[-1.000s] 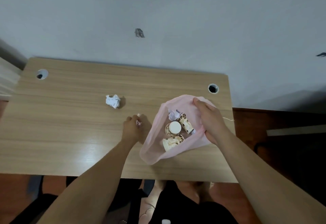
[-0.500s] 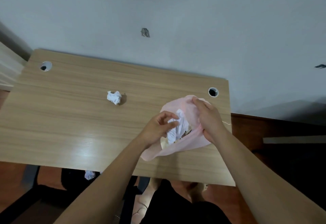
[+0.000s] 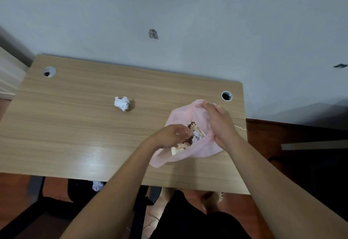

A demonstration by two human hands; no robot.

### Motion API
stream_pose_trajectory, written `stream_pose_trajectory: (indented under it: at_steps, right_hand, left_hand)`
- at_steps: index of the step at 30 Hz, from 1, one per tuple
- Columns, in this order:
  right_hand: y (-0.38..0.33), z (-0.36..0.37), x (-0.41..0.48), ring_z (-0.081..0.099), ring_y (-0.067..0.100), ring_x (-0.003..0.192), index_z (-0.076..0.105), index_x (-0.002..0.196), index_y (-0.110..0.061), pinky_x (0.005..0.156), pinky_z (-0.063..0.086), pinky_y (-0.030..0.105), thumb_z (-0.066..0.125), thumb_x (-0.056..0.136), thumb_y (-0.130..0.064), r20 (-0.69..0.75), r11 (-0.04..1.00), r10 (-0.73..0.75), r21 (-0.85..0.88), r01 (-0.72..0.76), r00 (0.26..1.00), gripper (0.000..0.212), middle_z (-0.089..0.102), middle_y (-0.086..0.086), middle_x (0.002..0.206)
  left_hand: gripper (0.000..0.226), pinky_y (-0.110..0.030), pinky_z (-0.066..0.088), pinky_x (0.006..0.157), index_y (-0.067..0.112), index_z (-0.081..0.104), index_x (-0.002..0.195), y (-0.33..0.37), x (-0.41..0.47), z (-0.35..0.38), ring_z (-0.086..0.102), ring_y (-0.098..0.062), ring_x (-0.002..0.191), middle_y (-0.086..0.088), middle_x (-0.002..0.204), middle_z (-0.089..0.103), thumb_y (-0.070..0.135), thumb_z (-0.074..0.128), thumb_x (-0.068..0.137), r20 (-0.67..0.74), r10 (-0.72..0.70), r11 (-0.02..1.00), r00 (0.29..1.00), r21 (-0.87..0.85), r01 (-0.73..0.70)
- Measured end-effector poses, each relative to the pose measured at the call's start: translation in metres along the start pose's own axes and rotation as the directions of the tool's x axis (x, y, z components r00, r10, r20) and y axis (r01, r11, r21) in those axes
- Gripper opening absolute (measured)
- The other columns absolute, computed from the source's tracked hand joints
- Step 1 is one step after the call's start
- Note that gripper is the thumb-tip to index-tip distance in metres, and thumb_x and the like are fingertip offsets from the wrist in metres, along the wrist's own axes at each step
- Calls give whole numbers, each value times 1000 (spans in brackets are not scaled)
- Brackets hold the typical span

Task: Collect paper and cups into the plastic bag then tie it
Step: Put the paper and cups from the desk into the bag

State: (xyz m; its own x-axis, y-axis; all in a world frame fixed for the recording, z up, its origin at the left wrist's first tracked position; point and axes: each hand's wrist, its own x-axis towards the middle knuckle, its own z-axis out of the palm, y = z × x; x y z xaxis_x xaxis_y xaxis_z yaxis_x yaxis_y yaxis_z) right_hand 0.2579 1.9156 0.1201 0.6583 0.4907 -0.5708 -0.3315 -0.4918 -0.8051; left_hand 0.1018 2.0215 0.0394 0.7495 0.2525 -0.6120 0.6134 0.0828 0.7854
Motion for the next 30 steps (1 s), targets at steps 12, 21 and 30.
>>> stream_pose_trajectory:
  at_steps: [12,21,30]
  right_hand:
    - [9,11,16,56,17,89,88,104,-34,83,42,35,66,102,-52,45,999,-8,36,7,999,29,67,-5,101]
    - [21,11,15,54,19,94,87,105,-34,86,41,36,63,103,-53,77,999,-11,50,7,997,31,69,11,103]
    - [17,10,5,69,18,96,87,103,-37,94,55,38,61,104,-53,46,998,-29,56,27,999,30,78,13,120]
  left_hand:
    - [70,-45,34,124,13,46,156,-47,20,-159,40,-37,151,-26,157,38,31,76,95,-732,-58,940,678,189,284]
    - [52,-48,46,109,16,66,135,-134,32,-141,63,-46,119,-21,143,46,17,81,85,-622,-64,825,781,408,392]
    - [27,-40,63,68,37,62,117,-83,-15,-47,77,-19,88,10,109,72,45,76,95,-570,88,996,817,32,-85]
